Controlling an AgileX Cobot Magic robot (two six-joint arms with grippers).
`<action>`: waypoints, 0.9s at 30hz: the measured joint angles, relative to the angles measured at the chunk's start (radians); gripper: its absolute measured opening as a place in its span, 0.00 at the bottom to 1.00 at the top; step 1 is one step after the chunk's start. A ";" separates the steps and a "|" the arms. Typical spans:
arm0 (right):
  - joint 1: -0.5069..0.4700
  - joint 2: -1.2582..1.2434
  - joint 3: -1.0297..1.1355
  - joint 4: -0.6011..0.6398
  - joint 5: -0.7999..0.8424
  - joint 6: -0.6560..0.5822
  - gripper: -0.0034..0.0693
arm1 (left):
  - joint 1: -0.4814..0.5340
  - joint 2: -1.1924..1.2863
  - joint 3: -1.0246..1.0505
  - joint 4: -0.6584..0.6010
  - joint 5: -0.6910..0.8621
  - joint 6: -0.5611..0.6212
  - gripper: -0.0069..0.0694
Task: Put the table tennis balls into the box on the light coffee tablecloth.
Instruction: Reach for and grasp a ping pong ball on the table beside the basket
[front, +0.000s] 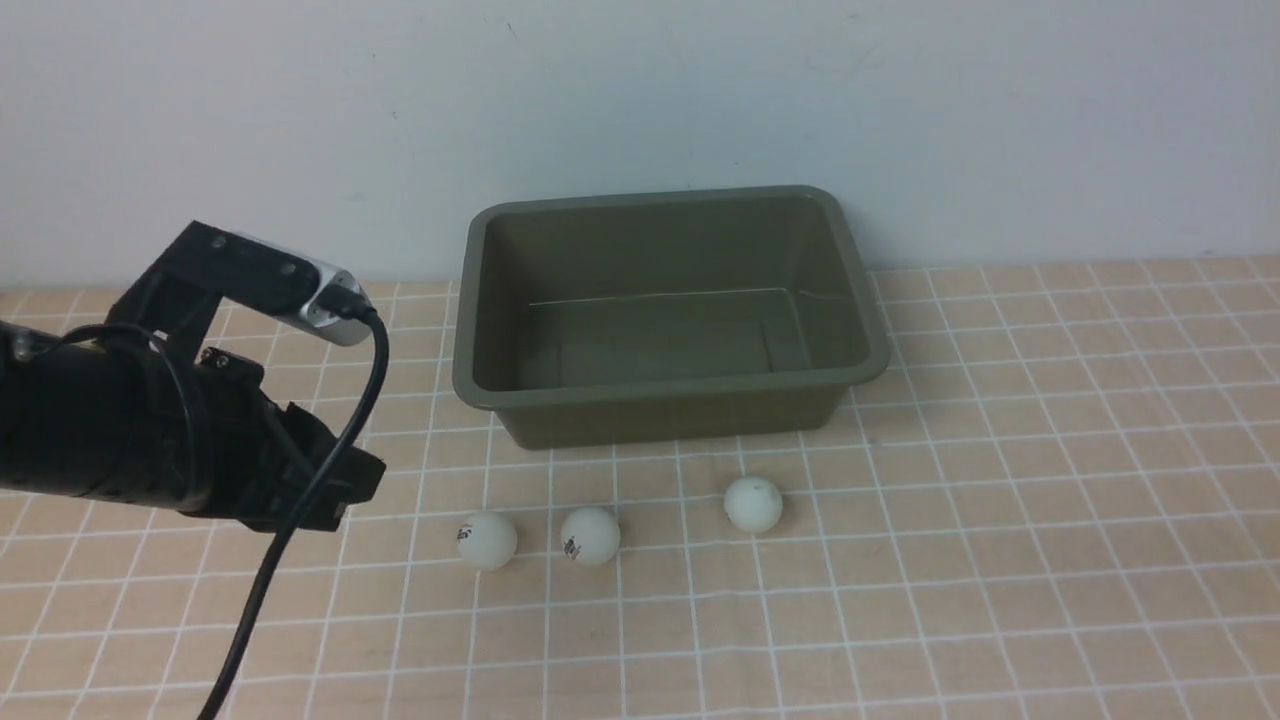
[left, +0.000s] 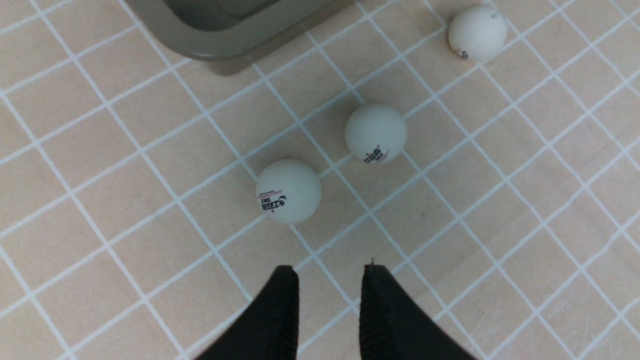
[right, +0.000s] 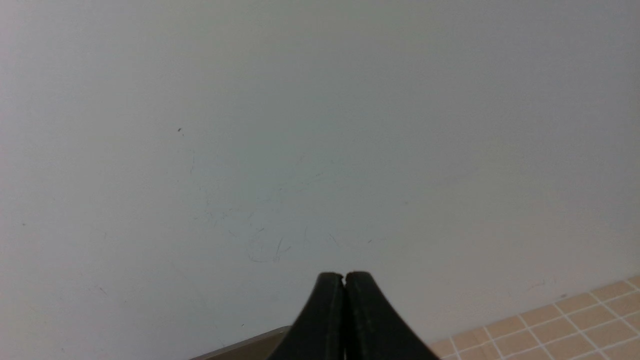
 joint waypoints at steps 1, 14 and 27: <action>0.000 0.002 -0.011 0.000 0.005 -0.005 0.03 | -0.002 0.001 -0.002 0.003 0.000 -0.001 0.26; 0.001 0.295 -0.248 0.150 0.242 -0.423 0.03 | -0.152 0.193 -0.116 0.232 -0.065 -0.256 0.47; 0.001 0.398 -0.249 0.504 0.280 -0.833 0.03 | -0.229 0.409 -0.210 0.293 -0.098 -0.380 0.48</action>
